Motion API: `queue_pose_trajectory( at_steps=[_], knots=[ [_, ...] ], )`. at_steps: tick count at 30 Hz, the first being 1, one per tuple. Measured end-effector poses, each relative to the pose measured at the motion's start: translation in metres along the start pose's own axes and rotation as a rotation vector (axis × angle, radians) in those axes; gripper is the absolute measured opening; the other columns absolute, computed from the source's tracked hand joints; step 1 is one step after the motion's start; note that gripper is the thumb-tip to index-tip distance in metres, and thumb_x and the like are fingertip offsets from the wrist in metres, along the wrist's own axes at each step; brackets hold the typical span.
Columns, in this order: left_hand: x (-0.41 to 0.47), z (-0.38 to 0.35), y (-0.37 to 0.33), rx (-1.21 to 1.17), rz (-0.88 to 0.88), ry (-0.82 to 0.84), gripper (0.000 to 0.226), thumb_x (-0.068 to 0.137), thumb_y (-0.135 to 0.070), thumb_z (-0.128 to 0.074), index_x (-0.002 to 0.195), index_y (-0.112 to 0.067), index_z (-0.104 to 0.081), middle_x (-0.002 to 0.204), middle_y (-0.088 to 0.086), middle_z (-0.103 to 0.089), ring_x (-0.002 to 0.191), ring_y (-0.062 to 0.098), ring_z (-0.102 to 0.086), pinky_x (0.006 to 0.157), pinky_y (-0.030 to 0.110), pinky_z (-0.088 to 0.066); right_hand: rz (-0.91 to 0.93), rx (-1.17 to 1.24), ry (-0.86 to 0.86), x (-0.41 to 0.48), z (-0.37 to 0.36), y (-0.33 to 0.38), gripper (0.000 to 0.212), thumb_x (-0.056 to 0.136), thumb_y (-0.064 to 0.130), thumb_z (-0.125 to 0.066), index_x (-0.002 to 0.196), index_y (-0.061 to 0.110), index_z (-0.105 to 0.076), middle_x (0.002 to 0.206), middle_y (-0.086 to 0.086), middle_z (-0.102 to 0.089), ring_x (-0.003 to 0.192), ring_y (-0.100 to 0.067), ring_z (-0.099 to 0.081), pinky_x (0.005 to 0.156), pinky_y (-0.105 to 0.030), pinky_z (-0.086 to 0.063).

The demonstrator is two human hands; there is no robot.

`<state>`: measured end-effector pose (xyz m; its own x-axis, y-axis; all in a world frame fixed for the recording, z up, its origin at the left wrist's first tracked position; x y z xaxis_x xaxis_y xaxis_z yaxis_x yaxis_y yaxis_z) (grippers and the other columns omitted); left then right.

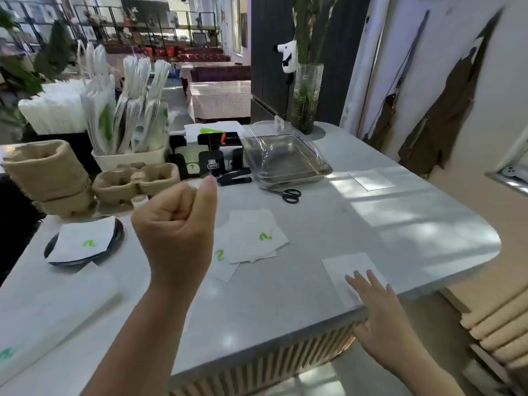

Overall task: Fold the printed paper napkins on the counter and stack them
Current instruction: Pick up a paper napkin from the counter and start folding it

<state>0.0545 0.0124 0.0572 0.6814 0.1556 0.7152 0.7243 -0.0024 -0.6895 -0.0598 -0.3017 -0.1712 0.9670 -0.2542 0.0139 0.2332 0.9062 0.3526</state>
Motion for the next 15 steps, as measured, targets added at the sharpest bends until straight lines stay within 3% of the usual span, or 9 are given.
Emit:
queue_pose_trajectory(
  at_steps=[4, 7, 9, 11, 13, 15],
  knots=[
    [0.0, -0.036, 0.011, 0.18, -0.038, 0.008, 0.065, 0.092, 0.002, -0.064, 0.06, -0.028, -0.017, 0.055, -0.004, -0.019, 0.05, 0.012, -0.016, 0.048, 0.03, -0.019, 0.067, -0.13, 0.003, 0.022, -0.004, -0.016, 0.089, 0.077, 0.014, -0.061, 0.155, 0.036, -0.026, 0.161, 0.018, -0.023, 0.15, -0.001, 0.002, 0.123, -0.031, 0.004],
    [0.005, -0.055, 0.024, 0.184, -0.029, -0.028, 0.061, 0.092, -0.001, -0.063, 0.064, -0.029, -0.016, 0.056, -0.008, -0.018, 0.05, 0.022, -0.017, 0.046, 0.036, -0.02, 0.172, -0.05, 0.077, 0.036, -0.013, -0.024, 0.09, 0.047, 0.029, -0.074, 0.134, 0.038, -0.052, 0.142, 0.009, -0.062, 0.138, -0.009, -0.037, 0.116, -0.026, -0.013],
    [0.006, -0.063, 0.038, 0.179, 0.003, -0.058, 0.057, 0.091, -0.004, -0.062, 0.063, -0.024, -0.016, 0.056, -0.005, -0.015, 0.05, 0.025, -0.016, 0.042, 0.041, -0.021, 0.2, -0.006, 0.094, 0.041, -0.01, -0.028, 0.08, 0.041, 0.035, -0.074, 0.121, 0.038, -0.064, 0.129, 0.008, -0.071, 0.126, -0.009, -0.047, 0.109, -0.024, -0.018],
    [0.003, -0.071, 0.048, 0.207, 0.03, -0.076, 0.055, 0.09, -0.004, -0.062, 0.063, -0.021, -0.017, 0.056, 0.002, -0.014, 0.049, 0.026, -0.016, 0.04, 0.045, -0.021, 0.327, 0.018, 0.031, 0.042, 0.0, -0.029, 0.036, 0.072, 0.038, -0.06, 0.104, 0.038, -0.078, 0.118, 0.008, -0.077, 0.117, -0.007, -0.053, 0.096, -0.023, -0.035],
    [0.0, -0.08, 0.056, 0.237, 0.06, -0.066, 0.055, 0.089, -0.001, -0.061, 0.063, -0.02, -0.017, 0.054, -0.004, -0.015, 0.049, 0.025, -0.016, 0.041, 0.044, -0.02, 0.447, -0.052, -0.018, 0.042, 0.009, -0.03, 0.049, 0.097, 0.047, -0.027, 0.099, 0.042, -0.076, 0.107, 0.01, -0.08, 0.109, -0.006, -0.056, 0.082, -0.023, -0.05],
    [-0.006, -0.086, 0.064, 0.222, 0.097, -0.045, 0.054, 0.089, -0.002, -0.062, 0.062, -0.02, -0.018, 0.054, -0.01, -0.017, 0.048, 0.023, -0.016, 0.043, 0.04, -0.019, 0.511, -0.043, 0.038, 0.051, 0.022, -0.023, 0.039, 0.101, 0.047, -0.027, 0.099, 0.045, -0.067, 0.097, 0.014, -0.081, 0.102, -0.003, -0.062, 0.073, -0.017, -0.055]
  ],
)
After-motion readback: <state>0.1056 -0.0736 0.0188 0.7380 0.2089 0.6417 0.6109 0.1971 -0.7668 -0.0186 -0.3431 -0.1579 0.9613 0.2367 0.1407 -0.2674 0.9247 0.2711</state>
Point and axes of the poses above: each hand's wrist, its own x-axis towards the middle knuckle, its own z-axis out of the back of the hand, y = z × x, the point moved 8 cm from there along x, towards the middle knuckle
